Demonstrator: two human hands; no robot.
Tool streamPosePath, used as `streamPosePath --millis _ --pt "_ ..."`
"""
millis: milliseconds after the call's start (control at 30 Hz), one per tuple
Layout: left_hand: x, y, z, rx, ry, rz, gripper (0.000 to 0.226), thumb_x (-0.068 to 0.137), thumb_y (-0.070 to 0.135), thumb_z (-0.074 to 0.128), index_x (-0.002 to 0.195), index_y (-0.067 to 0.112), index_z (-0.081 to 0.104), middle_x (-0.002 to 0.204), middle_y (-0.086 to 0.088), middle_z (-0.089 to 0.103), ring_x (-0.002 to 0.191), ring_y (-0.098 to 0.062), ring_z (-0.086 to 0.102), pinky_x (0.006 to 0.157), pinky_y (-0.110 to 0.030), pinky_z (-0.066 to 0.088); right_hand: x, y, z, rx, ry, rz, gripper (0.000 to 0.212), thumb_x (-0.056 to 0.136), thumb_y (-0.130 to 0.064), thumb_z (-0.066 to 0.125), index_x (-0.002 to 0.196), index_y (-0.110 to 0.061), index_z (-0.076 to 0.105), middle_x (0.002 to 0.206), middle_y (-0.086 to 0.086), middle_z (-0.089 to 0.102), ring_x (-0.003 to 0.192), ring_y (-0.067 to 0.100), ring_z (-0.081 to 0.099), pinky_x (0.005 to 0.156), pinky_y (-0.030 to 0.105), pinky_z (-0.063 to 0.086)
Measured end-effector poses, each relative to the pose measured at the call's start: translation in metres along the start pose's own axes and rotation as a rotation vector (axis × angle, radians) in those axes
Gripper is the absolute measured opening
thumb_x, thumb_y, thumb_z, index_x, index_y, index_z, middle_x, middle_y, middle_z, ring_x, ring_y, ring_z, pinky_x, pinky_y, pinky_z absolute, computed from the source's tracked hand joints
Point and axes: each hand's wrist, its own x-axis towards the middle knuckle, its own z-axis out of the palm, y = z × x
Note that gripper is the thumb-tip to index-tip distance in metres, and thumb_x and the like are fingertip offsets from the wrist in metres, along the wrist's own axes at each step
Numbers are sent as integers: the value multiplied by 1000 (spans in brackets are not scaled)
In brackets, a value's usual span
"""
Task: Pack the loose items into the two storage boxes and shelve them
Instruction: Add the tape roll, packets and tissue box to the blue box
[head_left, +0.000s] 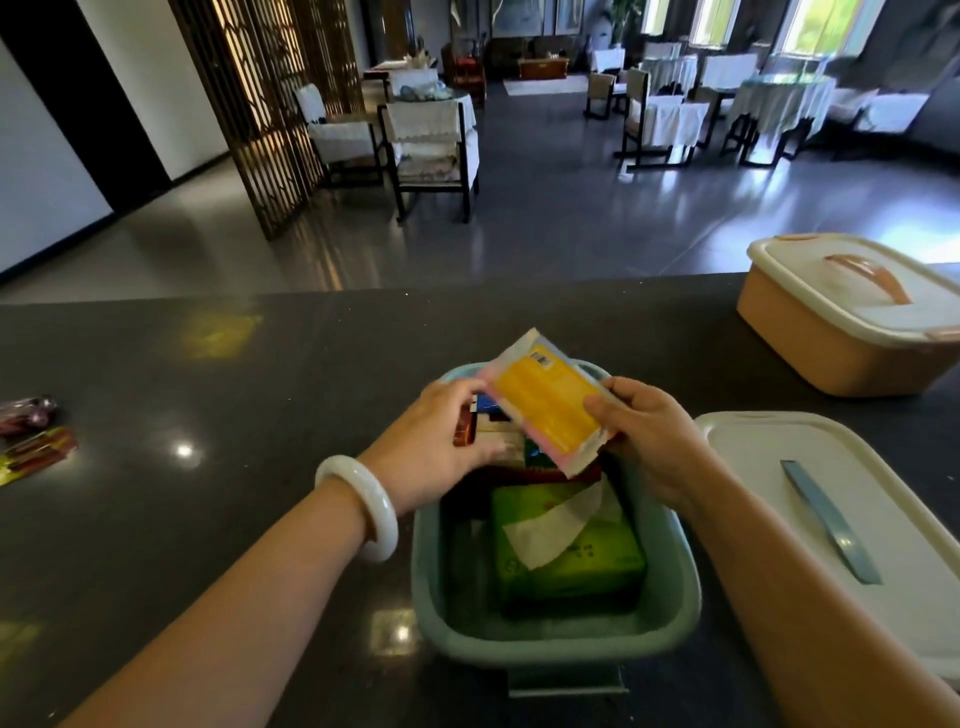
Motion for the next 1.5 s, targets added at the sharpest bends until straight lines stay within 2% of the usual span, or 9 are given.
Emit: streamPosePath --millis 133,233,367,500,600,767,1067,1300,1500 --pt "2 1 3 -50 216 30 69 88 34 66 145 34 27 144 7 29 129 -13 40 105 -38 41 -4 -7 -5 -217 -213 25 15 88 -24 65 102 -26 69 92 1 73 87 18 71 75 31 55" --pt "1 4 9 237 56 255 86 81 36 73 149 40 19 152 12 14 143 -15 14 117 -50 22 -7 -12 -9 -292 -292 12 14 88 -21 65 98 -30 71 93 0 73 86 15 70 71 25 55" --pt "4 2 22 466 -73 369 102 74 51 75 147 50 5 157 22 -9 143 -4 -20 115 -43 -10 -7 -12 -12 -232 -367 35 20 83 -21 67 103 -19 71 97 7 73 91 22 69 79 31 55" --pt "7 2 26 354 -87 377 93 72 55 74 147 44 20 150 17 25 141 -1 11 119 -43 5 -5 -13 -16 -231 -438 82 30 76 -31 71 105 -21 73 105 8 72 99 25 68 87 36 54" --pt "6 3 29 245 -118 340 94 69 57 77 145 42 24 138 16 33 129 -5 25 114 -39 22 -4 -12 -19 -267 -399 59 32 74 -33 73 105 -24 72 103 5 73 98 22 69 86 35 55" --pt "1 1 41 296 -189 203 95 68 61 74 143 49 17 137 12 27 132 -12 25 113 -47 26 1 -7 -17 -341 -70 -126 14 90 -14 63 95 -24 71 83 0 74 77 12 70 72 27 55" --pt "-5 2 82 432 -221 144 88 70 54 76 137 37 21 136 4 29 129 -22 31 109 -49 31 1 5 -3 -391 240 -248 14 95 -14 57 104 -20 65 95 -4 68 87 6 67 60 14 53" --pt "-2 0 90 459 -186 -25 105 55 66 78 132 28 18 137 1 25 128 -25 29 107 -51 33 -3 6 -3 -368 248 -263 15 95 -12 55 103 -21 63 95 -3 67 85 4 66 62 14 53" --pt "-9 -5 85 464 -338 -10 90 64 47 83 131 30 25 136 3 21 125 -28 28 102 -52 40 -3 9 -4 -339 224 -261 15 95 -12 56 104 -21 63 96 -4 67 87 1 66 63 15 55"
